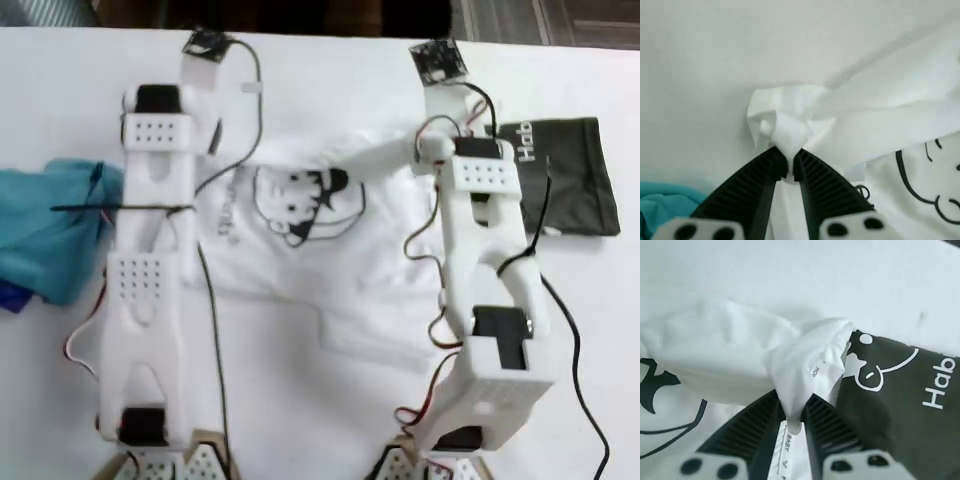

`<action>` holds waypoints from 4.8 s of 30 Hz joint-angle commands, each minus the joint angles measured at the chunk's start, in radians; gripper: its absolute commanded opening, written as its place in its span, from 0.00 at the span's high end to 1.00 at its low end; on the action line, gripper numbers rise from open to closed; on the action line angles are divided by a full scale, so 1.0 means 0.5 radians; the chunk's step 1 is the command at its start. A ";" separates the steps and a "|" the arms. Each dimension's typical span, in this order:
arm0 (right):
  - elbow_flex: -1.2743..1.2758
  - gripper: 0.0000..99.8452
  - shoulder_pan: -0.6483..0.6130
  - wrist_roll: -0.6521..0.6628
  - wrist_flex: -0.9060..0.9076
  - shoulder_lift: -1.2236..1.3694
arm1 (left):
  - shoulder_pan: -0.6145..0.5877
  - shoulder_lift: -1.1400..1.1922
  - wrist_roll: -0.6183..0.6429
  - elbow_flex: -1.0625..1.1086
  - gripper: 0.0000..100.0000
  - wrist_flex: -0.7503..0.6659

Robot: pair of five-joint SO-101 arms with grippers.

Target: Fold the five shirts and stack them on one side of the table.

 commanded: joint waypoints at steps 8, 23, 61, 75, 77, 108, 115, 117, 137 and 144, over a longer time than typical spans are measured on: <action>-0.086 0.98 -0.023 -0.009 0.446 -0.631 | -0.043 -0.546 -0.123 -0.029 0.97 0.338; 1.274 0.98 -0.146 0.012 0.216 -1.680 | -0.178 -1.356 -0.249 1.456 0.97 0.181; 2.596 0.98 -0.112 0.098 0.327 -2.720 | -0.239 -1.949 -0.365 3.349 0.97 -0.951; 2.424 0.76 -0.112 0.086 0.321 -2.723 | -0.322 -1.955 -0.353 2.536 0.84 -0.473; 2.265 0.76 -0.115 0.080 0.364 -2.723 | -0.334 -1.949 -0.350 2.352 0.84 -0.433; 0.964 0.98 -0.180 -0.077 -0.222 -0.732 | 0.086 -0.021 0.018 0.391 0.97 0.015; 0.525 0.98 -0.201 -0.077 -0.180 -0.066 | -0.092 0.221 0.018 0.069 0.97 0.021; 0.457 0.98 -0.198 -0.077 -0.180 0.051 | -0.132 0.249 0.015 0.005 0.97 0.021; 0.000 0.98 0.017 -0.080 0.091 0.275 | -0.160 0.163 0.003 -0.410 0.97 0.233; -0.003 0.98 -0.041 -0.077 0.287 -0.075 | -0.117 -0.132 0.006 -0.287 0.97 0.341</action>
